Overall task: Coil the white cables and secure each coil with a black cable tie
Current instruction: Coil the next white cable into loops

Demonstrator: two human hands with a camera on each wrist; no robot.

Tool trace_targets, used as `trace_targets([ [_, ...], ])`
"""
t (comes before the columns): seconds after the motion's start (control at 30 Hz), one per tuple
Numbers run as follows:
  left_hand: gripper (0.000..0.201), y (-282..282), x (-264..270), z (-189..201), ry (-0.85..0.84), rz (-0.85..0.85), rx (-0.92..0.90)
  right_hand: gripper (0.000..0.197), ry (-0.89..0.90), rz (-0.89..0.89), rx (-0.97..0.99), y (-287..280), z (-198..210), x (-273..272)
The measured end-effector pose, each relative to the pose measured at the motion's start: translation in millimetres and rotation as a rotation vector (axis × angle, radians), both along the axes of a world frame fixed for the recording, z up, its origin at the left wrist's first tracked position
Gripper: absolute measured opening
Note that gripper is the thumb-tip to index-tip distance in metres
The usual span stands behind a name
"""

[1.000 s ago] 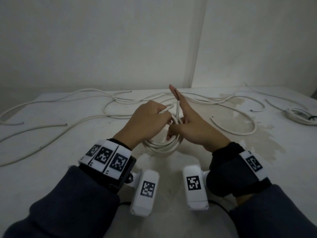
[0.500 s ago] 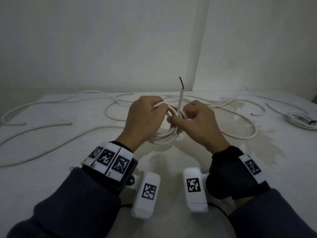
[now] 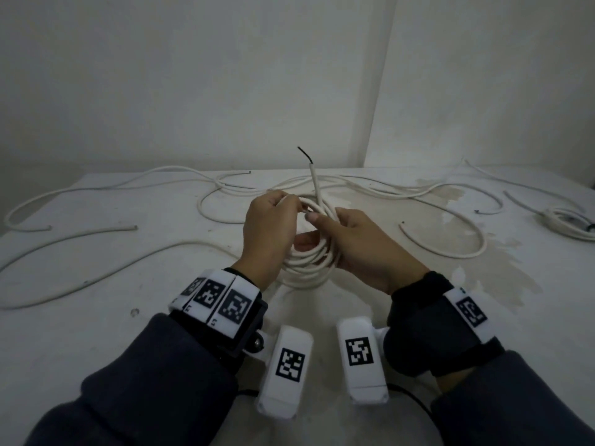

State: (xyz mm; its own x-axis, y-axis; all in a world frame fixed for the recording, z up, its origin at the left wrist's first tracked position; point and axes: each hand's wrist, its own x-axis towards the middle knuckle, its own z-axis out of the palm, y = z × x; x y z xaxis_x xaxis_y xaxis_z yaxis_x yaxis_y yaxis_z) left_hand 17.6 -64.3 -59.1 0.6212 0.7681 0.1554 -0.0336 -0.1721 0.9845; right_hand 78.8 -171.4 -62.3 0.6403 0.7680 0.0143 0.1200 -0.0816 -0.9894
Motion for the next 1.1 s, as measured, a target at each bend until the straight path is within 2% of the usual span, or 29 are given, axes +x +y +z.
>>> trace_targets([
  [0.1,0.023,-6.6,-2.1,2.1,-0.005,-0.089,-0.095,0.022,0.081,0.002,0.075,2.6,-2.9,0.2],
  [0.2,0.013,-4.5,-1.4,0.5,0.025,-0.154,-0.066,0.018,0.104,-0.058,0.126,2.8,-1.5,0.9],
  [0.37,0.021,0.3,2.3,-0.4,0.051,-0.304,-0.128,0.016,0.168,-0.170,0.216,0.2,-2.2,10.8],
  [0.43,0.025,5.6,4.0,-2.1,0.044,-0.254,-0.135,0.018,0.204,-0.292,0.269,-2.0,-4.2,18.6],
  [0.53,0.012,10.5,-0.5,4.0,0.031,-0.172,-0.141,0.014,0.329,-0.462,0.363,-9.6,-6.2,31.8],
  [0.6,0.029,10.2,-3.7,5.8,0.150,-0.295,-0.193,0.017,0.417,-0.534,0.432,-13.0,-7.6,37.4],
  [0.7,0.056,3.6,-9.1,4.2,0.556,-0.562,-0.223,0.019,0.505,-0.575,0.527,-11.4,-8.7,39.9],
  [0.77,0.068,2.6,-9.9,1.6,0.683,-0.613,-0.290,0.019,0.550,-0.566,0.557,-9.3,-8.9,38.7],
  [0.83,0.067,6.0,-9.7,-0.2,0.657,-0.548,-0.330,0.017,0.608,-0.535,0.575,-8.1,-8.7,37.1],
  [0.93,0.052,10.3,-8.9,-2.8,0.512,-0.452,-0.389,0.013,0.672,-0.500,0.582,-7.6,-8.1,35.6],
  [1.1,0.023,6.9,-2.6,-9.7,0.070,-0.292,-0.643,0.014,0.707,-0.462,0.553,-6.0,-8.3,31.4],
])
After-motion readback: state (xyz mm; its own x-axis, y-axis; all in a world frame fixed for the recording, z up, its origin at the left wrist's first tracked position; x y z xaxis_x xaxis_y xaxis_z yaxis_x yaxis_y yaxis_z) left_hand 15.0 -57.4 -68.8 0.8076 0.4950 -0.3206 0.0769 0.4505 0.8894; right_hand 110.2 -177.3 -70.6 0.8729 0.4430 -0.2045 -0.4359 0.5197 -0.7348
